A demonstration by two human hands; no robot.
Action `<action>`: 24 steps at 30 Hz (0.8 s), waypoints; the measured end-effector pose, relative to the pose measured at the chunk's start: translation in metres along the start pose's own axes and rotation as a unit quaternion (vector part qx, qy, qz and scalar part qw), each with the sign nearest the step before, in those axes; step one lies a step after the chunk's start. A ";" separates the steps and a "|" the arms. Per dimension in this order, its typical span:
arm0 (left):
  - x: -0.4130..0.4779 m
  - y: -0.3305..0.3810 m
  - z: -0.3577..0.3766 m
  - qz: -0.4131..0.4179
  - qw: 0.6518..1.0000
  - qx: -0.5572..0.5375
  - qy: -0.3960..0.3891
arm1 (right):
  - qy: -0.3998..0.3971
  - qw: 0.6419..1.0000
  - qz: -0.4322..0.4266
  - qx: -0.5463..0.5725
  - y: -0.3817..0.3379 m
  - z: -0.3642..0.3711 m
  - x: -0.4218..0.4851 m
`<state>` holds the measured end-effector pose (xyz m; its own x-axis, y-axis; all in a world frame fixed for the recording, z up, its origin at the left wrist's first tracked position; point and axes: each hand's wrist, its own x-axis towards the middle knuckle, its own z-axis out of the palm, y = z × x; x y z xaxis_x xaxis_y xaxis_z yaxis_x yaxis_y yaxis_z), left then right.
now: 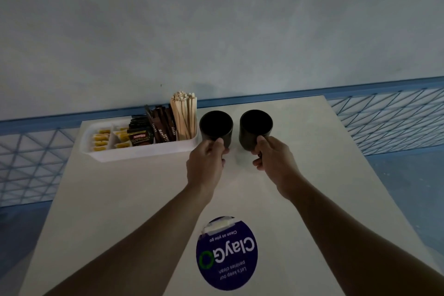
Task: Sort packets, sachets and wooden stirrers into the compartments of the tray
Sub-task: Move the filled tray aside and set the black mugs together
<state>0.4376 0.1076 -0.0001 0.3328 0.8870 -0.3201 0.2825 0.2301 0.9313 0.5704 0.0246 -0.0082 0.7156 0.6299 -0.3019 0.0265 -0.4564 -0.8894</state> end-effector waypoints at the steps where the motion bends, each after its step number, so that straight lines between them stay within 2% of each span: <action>1: 0.004 -0.001 0.002 0.001 1.000 0.002 0.000 | 0.002 1.000 0.000 -0.001 0.000 0.001 0.004; 14: 0.021 -0.004 0.013 -0.011 1.000 0.006 0.014 | 0.018 1.000 0.008 -0.001 0.003 0.006 0.024; 24: 0.008 0.009 -0.003 -0.022 1.000 0.011 -0.002 | 0.035 0.998 0.005 -0.054 -0.001 -0.002 0.017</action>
<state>0.4396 0.1177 0.0064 0.3233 0.8747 -0.3612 0.3165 0.2598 0.9123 0.5842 0.0346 -0.0115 0.7627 0.5815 -0.2830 0.0914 -0.5302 -0.8429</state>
